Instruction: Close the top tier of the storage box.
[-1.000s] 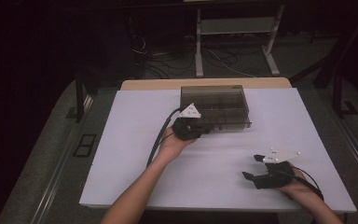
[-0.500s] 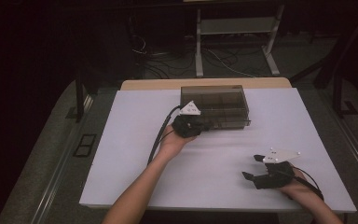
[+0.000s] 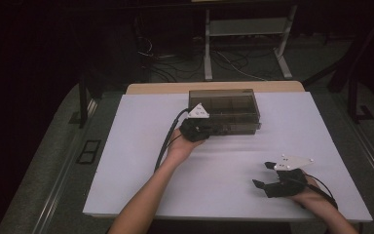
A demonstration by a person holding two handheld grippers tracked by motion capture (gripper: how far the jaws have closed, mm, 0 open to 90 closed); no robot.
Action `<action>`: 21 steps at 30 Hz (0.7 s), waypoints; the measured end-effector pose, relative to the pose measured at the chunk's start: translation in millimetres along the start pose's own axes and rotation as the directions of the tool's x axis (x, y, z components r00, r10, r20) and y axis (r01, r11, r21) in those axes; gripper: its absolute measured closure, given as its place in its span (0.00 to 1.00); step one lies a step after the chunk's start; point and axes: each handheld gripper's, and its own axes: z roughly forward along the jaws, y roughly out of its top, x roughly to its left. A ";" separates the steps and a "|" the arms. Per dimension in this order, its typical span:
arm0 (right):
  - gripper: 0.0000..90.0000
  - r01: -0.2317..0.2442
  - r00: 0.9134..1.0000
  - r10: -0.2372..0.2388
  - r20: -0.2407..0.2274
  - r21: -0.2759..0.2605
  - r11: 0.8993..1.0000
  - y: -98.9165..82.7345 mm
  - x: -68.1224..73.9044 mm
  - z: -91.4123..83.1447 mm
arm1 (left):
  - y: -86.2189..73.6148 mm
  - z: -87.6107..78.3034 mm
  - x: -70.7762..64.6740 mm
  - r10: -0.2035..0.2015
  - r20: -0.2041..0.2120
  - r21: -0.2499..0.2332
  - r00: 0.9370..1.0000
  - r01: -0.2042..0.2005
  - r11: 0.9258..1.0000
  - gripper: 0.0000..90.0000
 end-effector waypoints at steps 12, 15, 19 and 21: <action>0.23 0.000 1.000 0.000 0.001 -0.002 1.000 0.0 -0.5 -0.1 | -0.2 1.9 5.3 -0.005 -0.010 0.003 1.000 0.005 1.000 0.99; 0.23 0.000 1.000 0.000 0.002 -0.003 1.000 0.0 -0.5 -0.1 | -0.2 2.8 7.5 -0.009 -0.013 0.002 1.000 0.009 1.000 0.99; 0.23 -0.005 1.000 0.005 0.001 -0.001 1.000 -0.2 -0.6 -0.2 | 0.6 4.7 10.5 -0.015 -0.019 -0.001 1.000 0.015 1.000 0.99; 0.23 -0.007 1.000 0.007 0.000 -0.001 1.000 -0.2 -0.7 0.0 | 1.3 5.7 12.7 -0.015 -0.025 0.001 1.000 0.015 1.000 0.99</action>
